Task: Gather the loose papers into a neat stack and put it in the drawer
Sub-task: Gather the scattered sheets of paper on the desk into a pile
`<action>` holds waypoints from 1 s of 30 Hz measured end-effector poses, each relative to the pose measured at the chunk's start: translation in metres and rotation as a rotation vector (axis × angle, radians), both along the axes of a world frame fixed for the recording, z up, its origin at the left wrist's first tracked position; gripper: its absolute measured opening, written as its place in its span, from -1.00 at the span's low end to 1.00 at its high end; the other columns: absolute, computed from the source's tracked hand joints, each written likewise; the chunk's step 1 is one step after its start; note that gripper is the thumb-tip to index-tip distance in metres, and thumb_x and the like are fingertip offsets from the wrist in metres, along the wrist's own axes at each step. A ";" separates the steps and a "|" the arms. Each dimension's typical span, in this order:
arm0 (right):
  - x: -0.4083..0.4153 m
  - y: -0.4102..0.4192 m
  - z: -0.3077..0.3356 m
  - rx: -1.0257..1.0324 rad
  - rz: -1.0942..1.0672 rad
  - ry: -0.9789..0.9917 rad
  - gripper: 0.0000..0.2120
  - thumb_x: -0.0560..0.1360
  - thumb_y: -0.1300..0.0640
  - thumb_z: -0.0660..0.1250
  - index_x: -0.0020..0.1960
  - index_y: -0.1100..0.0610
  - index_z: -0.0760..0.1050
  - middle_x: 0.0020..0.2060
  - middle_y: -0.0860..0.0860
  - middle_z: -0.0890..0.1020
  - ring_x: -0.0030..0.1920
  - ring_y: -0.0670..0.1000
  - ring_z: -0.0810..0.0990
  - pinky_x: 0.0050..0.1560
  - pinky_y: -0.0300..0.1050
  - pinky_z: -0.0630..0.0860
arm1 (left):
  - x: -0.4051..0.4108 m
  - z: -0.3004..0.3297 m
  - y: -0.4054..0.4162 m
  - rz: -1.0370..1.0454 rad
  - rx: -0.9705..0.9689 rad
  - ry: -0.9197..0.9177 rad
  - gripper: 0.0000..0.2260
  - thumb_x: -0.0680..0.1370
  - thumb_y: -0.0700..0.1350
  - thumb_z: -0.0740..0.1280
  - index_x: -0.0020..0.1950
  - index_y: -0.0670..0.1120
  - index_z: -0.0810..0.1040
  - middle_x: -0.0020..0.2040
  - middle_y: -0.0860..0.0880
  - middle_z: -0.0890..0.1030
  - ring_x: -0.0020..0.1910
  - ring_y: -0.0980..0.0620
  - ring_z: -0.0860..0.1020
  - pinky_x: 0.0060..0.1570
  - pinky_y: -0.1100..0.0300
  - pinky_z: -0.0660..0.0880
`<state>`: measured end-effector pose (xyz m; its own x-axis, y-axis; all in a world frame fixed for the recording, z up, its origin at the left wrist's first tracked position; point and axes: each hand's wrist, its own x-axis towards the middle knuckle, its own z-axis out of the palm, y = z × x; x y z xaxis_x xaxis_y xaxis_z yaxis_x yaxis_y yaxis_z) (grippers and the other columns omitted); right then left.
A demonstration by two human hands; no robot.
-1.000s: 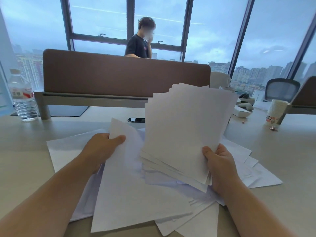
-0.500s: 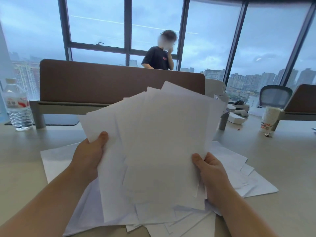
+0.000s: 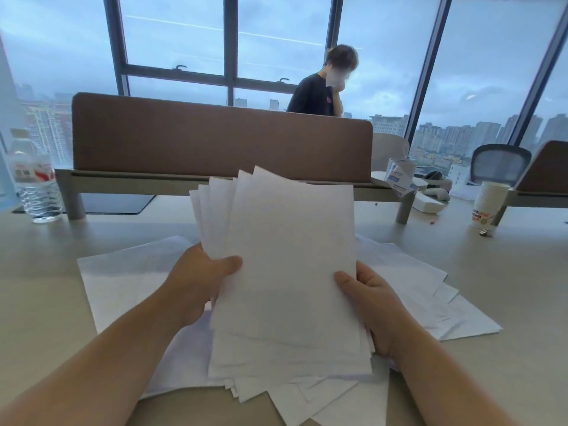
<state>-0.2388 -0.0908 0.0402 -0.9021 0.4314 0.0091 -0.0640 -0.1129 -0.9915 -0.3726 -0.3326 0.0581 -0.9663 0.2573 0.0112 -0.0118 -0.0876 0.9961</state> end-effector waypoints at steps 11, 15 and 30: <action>0.006 -0.002 0.000 -0.037 0.166 0.050 -0.60 0.31 0.31 0.58 0.14 0.26 0.66 0.06 0.30 0.73 0.03 0.31 0.73 0.03 0.16 0.70 | 0.008 0.005 -0.001 -0.064 0.233 -0.029 -0.81 0.62 -0.15 0.41 0.23 -0.07 0.65 0.05 -0.14 0.77 -0.09 -0.16 0.76 -0.20 -0.04 0.69; 0.007 0.002 0.002 -0.055 0.150 0.133 -0.72 0.38 0.28 0.52 0.09 0.22 0.71 0.07 0.34 0.71 0.06 0.37 0.70 0.13 0.29 0.64 | 0.008 0.009 -0.001 -0.014 0.285 -0.035 -0.85 0.63 -0.14 0.39 0.20 -0.02 0.65 0.02 -0.09 0.78 -0.10 -0.13 0.77 -0.22 -0.01 0.68; 0.006 0.001 0.010 -0.304 0.198 0.026 -0.68 0.58 0.07 0.28 0.14 0.26 0.66 0.00 0.26 0.73 -0.06 0.23 0.73 0.06 0.11 0.61 | 0.006 0.007 -0.003 0.061 0.046 -0.038 -0.84 0.64 -0.09 0.42 0.21 -0.02 0.63 -0.01 -0.06 0.76 -0.13 -0.08 0.73 -0.29 0.12 0.63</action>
